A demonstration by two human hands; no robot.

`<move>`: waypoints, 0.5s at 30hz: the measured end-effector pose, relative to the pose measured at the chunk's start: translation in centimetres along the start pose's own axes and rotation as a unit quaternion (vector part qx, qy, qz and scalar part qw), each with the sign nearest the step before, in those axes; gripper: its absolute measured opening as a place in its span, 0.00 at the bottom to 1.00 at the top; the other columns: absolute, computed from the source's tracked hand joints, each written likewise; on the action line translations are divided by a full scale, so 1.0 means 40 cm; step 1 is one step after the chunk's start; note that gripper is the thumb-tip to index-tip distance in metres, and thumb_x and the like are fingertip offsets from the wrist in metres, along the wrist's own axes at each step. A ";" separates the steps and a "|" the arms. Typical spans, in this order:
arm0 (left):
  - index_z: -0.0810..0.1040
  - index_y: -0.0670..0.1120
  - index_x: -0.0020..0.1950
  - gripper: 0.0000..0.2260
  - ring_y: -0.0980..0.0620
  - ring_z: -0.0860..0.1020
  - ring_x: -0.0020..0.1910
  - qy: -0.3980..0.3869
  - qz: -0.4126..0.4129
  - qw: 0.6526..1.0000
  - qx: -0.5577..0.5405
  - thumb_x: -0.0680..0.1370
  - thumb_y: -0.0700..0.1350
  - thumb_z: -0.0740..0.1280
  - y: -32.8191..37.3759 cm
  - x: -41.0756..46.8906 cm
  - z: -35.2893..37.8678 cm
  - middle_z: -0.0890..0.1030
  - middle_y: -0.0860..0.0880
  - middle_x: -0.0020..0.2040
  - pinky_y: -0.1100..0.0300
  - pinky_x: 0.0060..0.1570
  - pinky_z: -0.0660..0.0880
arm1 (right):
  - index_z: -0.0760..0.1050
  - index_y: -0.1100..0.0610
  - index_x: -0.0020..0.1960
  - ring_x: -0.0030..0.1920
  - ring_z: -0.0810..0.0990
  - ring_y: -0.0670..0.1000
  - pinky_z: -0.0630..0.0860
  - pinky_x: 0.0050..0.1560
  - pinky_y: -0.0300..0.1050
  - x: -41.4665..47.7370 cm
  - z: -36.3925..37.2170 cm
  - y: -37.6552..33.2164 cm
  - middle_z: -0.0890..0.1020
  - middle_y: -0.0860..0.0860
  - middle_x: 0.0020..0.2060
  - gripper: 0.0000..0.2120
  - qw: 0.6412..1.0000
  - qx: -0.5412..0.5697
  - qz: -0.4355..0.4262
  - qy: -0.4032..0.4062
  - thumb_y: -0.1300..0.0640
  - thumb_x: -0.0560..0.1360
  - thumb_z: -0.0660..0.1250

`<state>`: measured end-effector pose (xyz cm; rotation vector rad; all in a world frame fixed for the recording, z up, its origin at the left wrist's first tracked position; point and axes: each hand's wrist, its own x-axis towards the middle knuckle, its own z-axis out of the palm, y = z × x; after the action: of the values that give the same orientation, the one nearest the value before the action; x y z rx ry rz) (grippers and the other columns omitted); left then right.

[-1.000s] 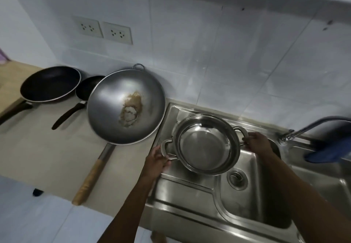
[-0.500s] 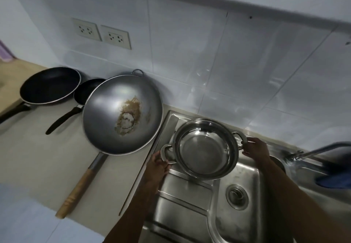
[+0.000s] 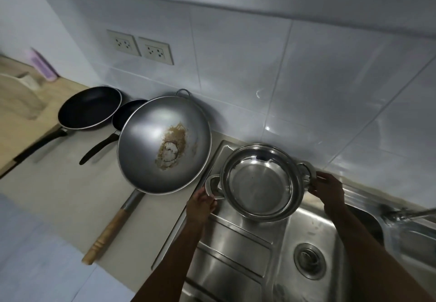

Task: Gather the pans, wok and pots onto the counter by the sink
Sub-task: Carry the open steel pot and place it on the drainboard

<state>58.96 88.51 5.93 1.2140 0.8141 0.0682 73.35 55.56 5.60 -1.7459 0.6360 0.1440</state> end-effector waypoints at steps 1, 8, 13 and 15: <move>0.77 0.35 0.63 0.12 0.50 0.78 0.36 0.004 0.001 1.000 0.001 0.79 0.30 0.65 -0.004 0.000 0.002 0.81 0.42 0.42 0.64 0.36 0.79 | 0.78 0.65 0.62 0.43 0.82 0.60 0.81 0.56 0.63 0.003 0.001 0.001 0.84 0.66 0.50 0.17 1.000 0.005 -0.001 0.007 0.68 0.73 0.71; 0.76 0.34 0.66 0.15 0.50 0.78 0.38 0.017 -0.002 1.000 -0.022 0.79 0.31 0.66 -0.019 0.005 0.002 0.82 0.41 0.43 0.58 0.45 0.79 | 0.80 0.63 0.59 0.40 0.84 0.59 0.82 0.54 0.63 -0.002 0.014 -0.002 0.85 0.65 0.48 0.16 1.000 0.008 -0.005 0.022 0.67 0.72 0.72; 0.78 0.37 0.64 0.14 0.50 0.80 0.38 0.022 -0.015 0.999 -0.026 0.79 0.32 0.67 -0.029 0.022 -0.004 0.83 0.44 0.41 0.56 0.44 0.79 | 0.82 0.60 0.54 0.41 0.85 0.60 0.82 0.54 0.63 -0.008 0.013 -0.013 0.86 0.63 0.41 0.13 1.000 -0.009 -0.011 0.012 0.66 0.70 0.72; 0.79 0.39 0.63 0.13 0.49 0.81 0.39 0.015 -0.022 0.999 -0.034 0.79 0.32 0.67 -0.032 0.027 -0.009 0.84 0.44 0.41 0.55 0.45 0.79 | 0.83 0.58 0.51 0.42 0.86 0.62 0.82 0.54 0.64 -0.016 0.013 -0.019 0.85 0.63 0.40 0.11 1.000 -0.014 -0.015 0.009 0.67 0.70 0.72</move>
<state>59.05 88.81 4.27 1.1330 0.8593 0.0773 73.31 56.38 6.39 -1.7842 0.6228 0.1180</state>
